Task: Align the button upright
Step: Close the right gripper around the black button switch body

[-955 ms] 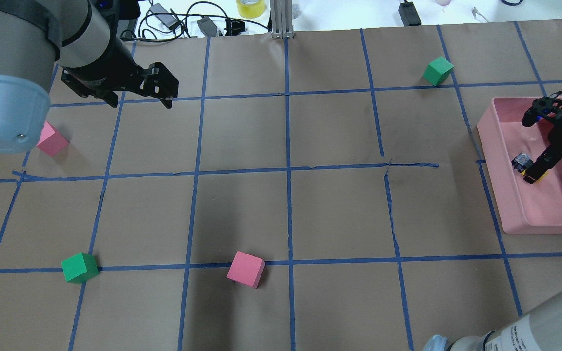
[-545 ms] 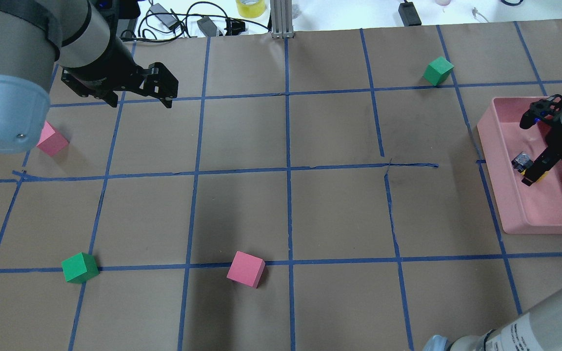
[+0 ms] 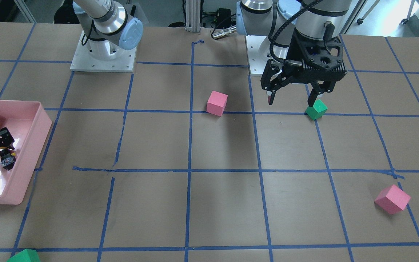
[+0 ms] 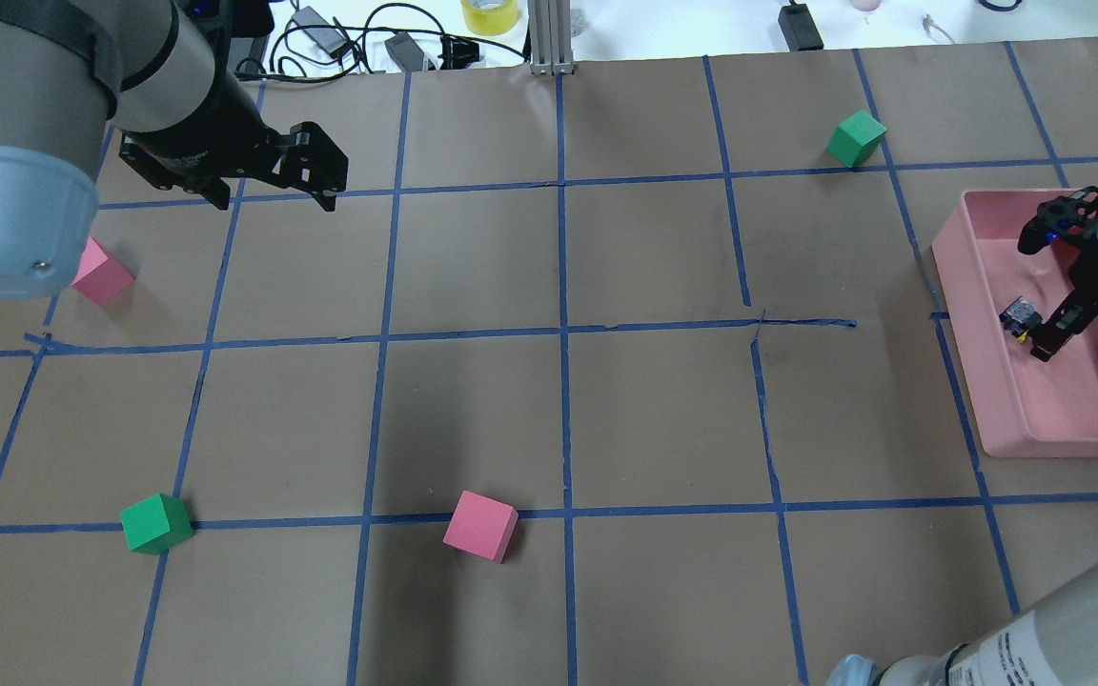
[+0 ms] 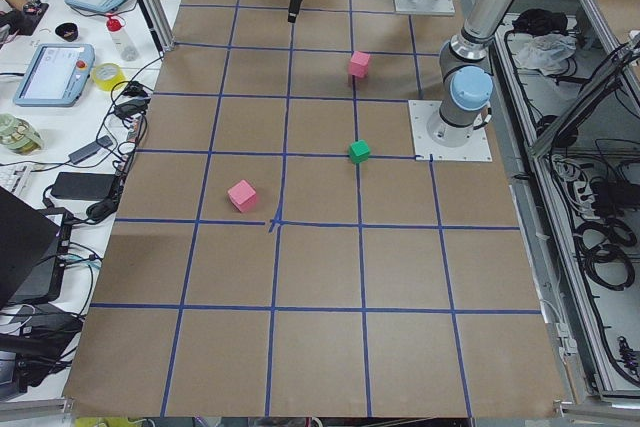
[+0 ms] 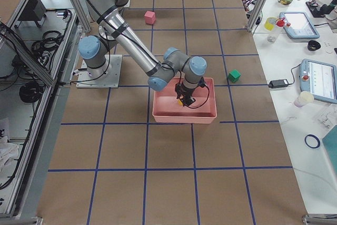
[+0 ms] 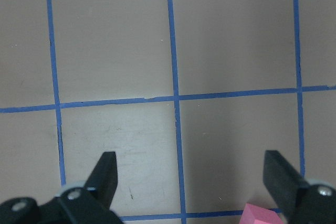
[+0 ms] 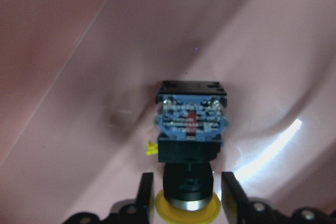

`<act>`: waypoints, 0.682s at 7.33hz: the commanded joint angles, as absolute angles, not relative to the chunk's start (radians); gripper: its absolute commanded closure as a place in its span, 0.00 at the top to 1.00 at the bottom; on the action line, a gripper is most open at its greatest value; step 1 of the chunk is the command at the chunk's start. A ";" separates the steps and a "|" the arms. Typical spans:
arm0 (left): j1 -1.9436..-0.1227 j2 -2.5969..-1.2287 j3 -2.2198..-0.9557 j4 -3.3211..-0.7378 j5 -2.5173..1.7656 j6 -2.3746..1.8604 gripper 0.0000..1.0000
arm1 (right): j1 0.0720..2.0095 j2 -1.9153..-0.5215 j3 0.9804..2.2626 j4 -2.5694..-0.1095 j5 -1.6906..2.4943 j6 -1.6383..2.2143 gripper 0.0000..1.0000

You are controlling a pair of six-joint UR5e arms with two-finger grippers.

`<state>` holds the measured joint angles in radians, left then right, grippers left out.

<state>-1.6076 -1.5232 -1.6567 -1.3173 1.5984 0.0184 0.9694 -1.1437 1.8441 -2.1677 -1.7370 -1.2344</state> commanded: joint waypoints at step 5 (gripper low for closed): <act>-1.608 -1.523 -1.657 -1.318 1.598 0.018 1.00 | 0.969 -1.227 1.822 -2.158 -1.740 -1.175 0.00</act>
